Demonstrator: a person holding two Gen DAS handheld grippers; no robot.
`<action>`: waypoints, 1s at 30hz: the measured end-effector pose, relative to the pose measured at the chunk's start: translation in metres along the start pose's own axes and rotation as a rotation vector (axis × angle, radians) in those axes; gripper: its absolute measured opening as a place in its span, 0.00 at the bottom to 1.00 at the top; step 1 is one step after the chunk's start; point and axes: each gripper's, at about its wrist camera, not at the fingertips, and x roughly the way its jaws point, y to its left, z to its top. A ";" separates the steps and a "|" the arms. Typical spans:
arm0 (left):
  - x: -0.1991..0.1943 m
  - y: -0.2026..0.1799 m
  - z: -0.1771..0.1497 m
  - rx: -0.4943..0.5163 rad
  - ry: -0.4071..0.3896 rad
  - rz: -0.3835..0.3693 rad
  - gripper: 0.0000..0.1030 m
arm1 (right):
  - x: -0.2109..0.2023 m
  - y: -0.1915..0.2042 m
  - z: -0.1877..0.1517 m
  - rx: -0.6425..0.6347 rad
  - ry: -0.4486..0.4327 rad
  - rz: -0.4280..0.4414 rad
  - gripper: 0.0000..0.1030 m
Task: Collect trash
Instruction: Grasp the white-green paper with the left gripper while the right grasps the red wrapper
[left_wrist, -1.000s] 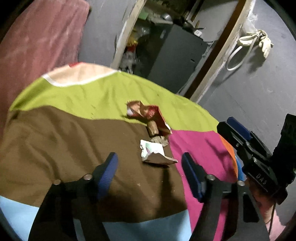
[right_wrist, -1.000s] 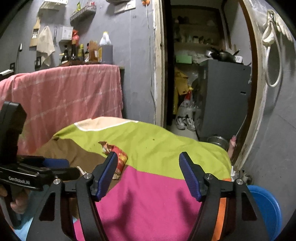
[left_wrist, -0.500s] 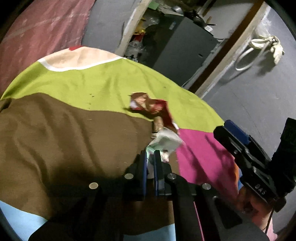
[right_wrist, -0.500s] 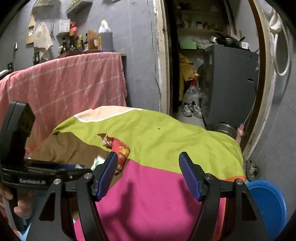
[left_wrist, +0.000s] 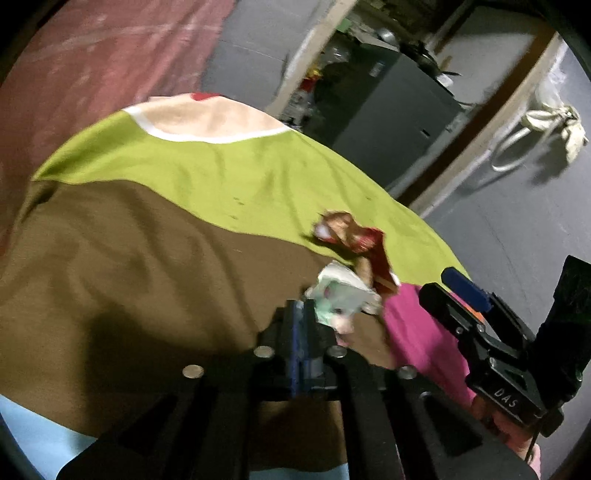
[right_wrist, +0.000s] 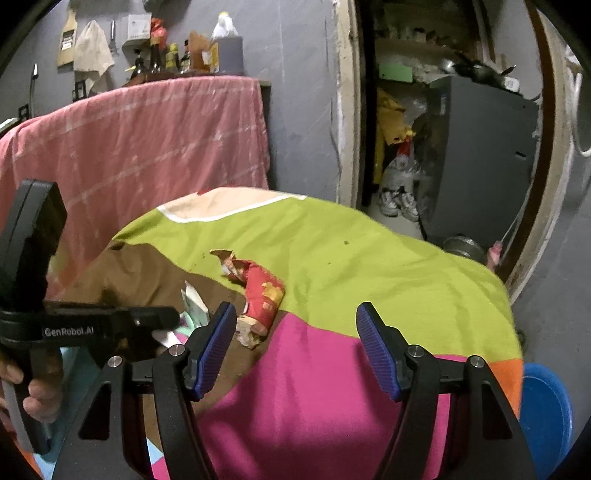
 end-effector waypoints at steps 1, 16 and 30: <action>-0.002 0.003 0.001 -0.005 -0.009 0.014 0.00 | 0.004 0.001 0.002 0.005 0.013 0.013 0.56; -0.004 0.002 0.004 0.056 -0.006 -0.053 0.00 | 0.056 -0.005 0.024 0.063 0.142 0.099 0.26; 0.028 -0.023 0.011 0.163 0.049 -0.042 0.38 | 0.035 -0.030 0.017 0.112 0.086 0.061 0.05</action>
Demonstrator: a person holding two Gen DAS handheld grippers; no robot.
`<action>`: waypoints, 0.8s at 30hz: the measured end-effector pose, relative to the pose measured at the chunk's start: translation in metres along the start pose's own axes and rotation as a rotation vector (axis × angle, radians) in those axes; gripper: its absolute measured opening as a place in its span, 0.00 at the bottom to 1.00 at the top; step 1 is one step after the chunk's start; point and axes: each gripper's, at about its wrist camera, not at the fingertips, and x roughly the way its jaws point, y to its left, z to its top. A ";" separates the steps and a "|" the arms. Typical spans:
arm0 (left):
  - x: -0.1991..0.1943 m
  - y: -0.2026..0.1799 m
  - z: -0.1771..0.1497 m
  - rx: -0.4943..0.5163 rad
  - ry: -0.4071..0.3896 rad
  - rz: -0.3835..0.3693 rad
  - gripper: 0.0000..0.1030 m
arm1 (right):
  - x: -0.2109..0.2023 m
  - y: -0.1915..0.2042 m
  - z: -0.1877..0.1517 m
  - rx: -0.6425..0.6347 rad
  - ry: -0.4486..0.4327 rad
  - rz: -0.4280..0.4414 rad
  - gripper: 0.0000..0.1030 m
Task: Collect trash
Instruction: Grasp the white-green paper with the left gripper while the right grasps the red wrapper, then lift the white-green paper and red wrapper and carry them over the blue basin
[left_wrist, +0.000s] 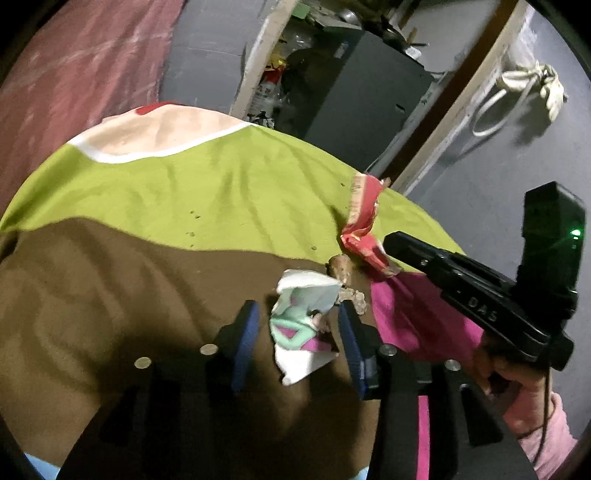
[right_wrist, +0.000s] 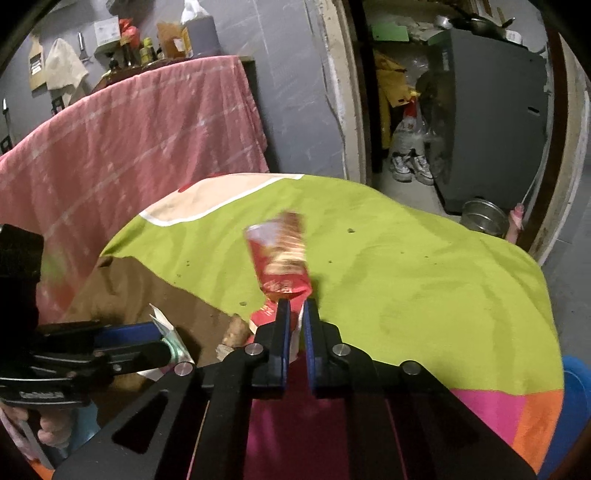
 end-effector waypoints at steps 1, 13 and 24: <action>0.002 -0.001 0.002 0.004 0.001 0.006 0.38 | -0.001 -0.001 -0.001 0.002 -0.003 -0.002 0.05; 0.017 0.002 0.006 0.002 -0.009 0.105 0.27 | -0.001 -0.007 -0.001 0.041 -0.004 0.035 0.26; 0.001 0.030 0.009 -0.076 -0.043 0.144 0.27 | 0.041 -0.002 0.019 0.044 0.109 0.033 0.42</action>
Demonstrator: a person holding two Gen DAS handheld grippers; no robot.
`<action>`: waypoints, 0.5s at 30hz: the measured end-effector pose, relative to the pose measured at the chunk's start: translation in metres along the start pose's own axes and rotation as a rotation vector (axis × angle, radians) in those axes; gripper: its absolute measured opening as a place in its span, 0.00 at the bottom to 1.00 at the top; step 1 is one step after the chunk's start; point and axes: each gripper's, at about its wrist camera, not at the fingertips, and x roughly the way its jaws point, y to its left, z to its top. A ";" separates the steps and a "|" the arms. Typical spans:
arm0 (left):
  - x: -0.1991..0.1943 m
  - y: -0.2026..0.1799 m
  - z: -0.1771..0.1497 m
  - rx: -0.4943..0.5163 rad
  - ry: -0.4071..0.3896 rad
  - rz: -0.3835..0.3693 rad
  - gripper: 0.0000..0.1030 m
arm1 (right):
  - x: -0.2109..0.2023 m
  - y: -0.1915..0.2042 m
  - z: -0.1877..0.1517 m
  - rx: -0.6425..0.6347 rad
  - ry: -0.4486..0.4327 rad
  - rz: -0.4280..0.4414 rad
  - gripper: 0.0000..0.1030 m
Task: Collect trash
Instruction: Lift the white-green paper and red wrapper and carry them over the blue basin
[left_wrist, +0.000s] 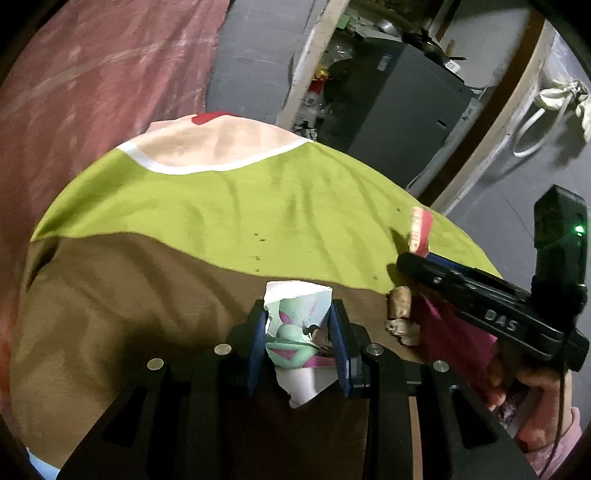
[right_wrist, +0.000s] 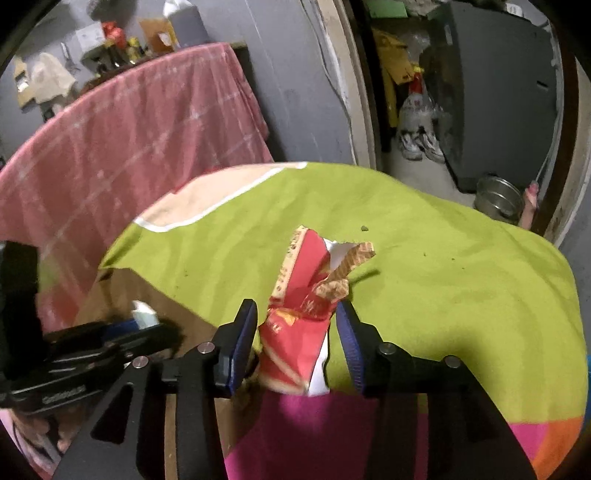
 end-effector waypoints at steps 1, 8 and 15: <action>-0.001 0.001 0.000 -0.002 -0.003 0.001 0.27 | 0.004 0.001 0.001 -0.008 0.011 -0.014 0.42; -0.005 -0.001 -0.006 0.010 -0.029 0.013 0.27 | 0.008 0.005 -0.005 -0.032 0.026 -0.060 0.36; -0.018 -0.002 -0.012 0.012 -0.060 -0.005 0.27 | -0.002 0.005 -0.011 -0.043 -0.004 -0.051 0.32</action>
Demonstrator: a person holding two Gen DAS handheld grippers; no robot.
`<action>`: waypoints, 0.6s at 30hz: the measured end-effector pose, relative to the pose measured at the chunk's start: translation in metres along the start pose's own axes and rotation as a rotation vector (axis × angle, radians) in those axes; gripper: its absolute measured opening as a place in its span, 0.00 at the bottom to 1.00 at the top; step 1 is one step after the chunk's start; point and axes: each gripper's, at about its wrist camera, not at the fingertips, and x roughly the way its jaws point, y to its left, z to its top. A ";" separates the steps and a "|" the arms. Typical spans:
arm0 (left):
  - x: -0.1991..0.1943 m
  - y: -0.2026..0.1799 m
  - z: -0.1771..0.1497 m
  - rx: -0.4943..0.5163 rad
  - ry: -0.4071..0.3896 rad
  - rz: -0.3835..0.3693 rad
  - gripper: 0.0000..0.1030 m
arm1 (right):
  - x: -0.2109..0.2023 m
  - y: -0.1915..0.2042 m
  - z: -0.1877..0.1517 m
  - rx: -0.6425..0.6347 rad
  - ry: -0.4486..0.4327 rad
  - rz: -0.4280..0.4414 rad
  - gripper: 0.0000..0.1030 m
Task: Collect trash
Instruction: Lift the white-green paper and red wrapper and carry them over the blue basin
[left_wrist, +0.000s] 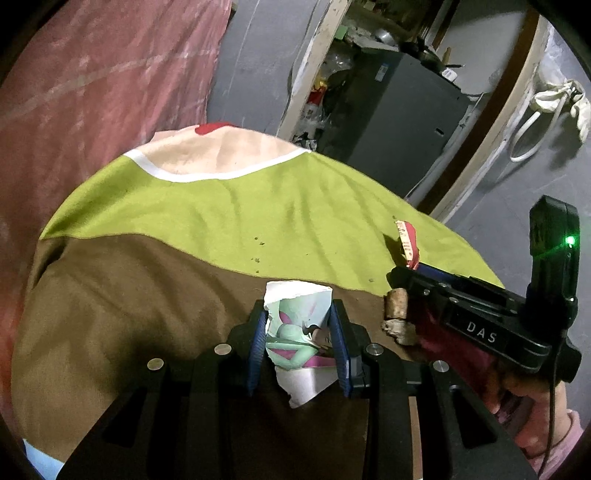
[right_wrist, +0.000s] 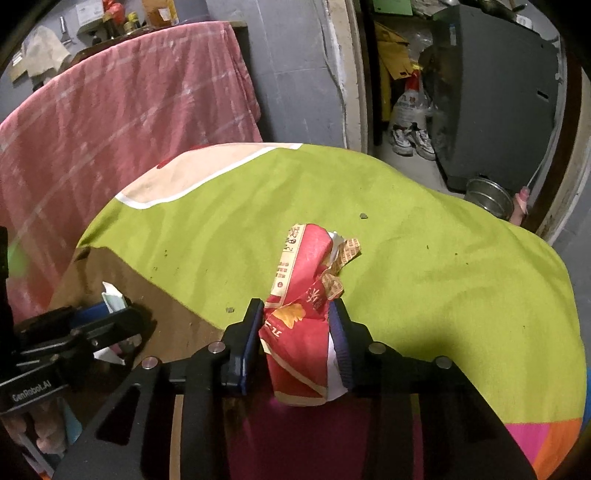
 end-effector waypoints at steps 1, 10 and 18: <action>-0.002 -0.001 0.000 0.004 -0.007 -0.002 0.27 | -0.006 0.000 -0.001 -0.002 -0.022 -0.004 0.32; -0.054 -0.041 -0.002 0.080 -0.228 -0.070 0.27 | -0.109 0.013 -0.026 -0.062 -0.346 -0.069 0.32; -0.094 -0.110 -0.006 0.183 -0.435 -0.171 0.27 | -0.216 0.011 -0.058 -0.107 -0.603 -0.228 0.32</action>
